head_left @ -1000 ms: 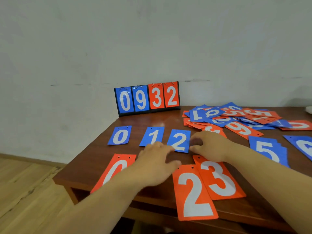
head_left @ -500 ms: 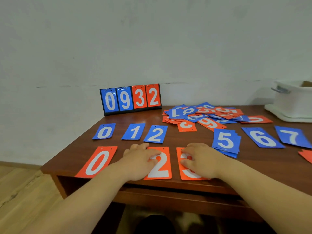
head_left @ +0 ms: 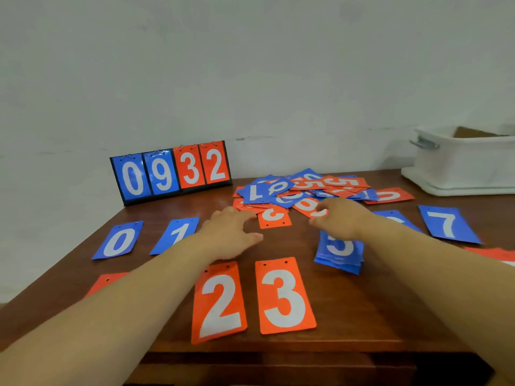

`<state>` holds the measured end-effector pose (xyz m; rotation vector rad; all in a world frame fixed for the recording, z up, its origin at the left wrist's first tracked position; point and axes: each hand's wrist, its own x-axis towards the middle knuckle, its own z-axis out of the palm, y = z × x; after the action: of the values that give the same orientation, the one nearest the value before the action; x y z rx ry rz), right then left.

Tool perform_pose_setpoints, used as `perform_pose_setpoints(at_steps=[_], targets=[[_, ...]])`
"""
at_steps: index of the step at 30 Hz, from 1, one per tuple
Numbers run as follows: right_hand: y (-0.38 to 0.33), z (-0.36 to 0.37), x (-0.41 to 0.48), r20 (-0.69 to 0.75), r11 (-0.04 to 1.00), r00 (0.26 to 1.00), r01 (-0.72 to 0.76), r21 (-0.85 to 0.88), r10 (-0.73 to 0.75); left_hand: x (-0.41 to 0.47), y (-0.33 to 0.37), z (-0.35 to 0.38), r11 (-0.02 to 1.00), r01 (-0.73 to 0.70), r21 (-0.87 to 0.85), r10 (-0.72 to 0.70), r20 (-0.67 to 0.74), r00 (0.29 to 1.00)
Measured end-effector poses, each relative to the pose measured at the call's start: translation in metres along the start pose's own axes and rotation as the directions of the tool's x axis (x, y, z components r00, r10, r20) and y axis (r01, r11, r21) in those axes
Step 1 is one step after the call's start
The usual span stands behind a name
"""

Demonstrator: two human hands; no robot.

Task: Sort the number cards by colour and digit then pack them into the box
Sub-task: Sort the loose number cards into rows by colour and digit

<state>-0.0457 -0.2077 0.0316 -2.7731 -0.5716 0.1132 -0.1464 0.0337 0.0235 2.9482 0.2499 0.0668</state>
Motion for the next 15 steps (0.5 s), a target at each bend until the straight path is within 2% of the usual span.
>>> perform_pose_setpoints(at_steps=[4,9,15], targets=[[0.021,-0.002,0.049,0.029,0.995,0.995,-0.097,-0.034,0.098,0.054,0.017,0.008,0.996,-0.048,0.077,0.042,0.074,0.996],[0.023,0.003,0.104,0.081,0.974,0.986,-0.131,-0.184,0.147,0.095,0.035,0.026,0.964,-0.154,0.215,0.117,0.175,0.978],[0.014,-0.003,0.140,0.160,0.970,0.961,-0.208,-0.126,0.227,0.109,0.034,0.035,0.954,-0.183,0.239,0.130,0.220,0.967]])
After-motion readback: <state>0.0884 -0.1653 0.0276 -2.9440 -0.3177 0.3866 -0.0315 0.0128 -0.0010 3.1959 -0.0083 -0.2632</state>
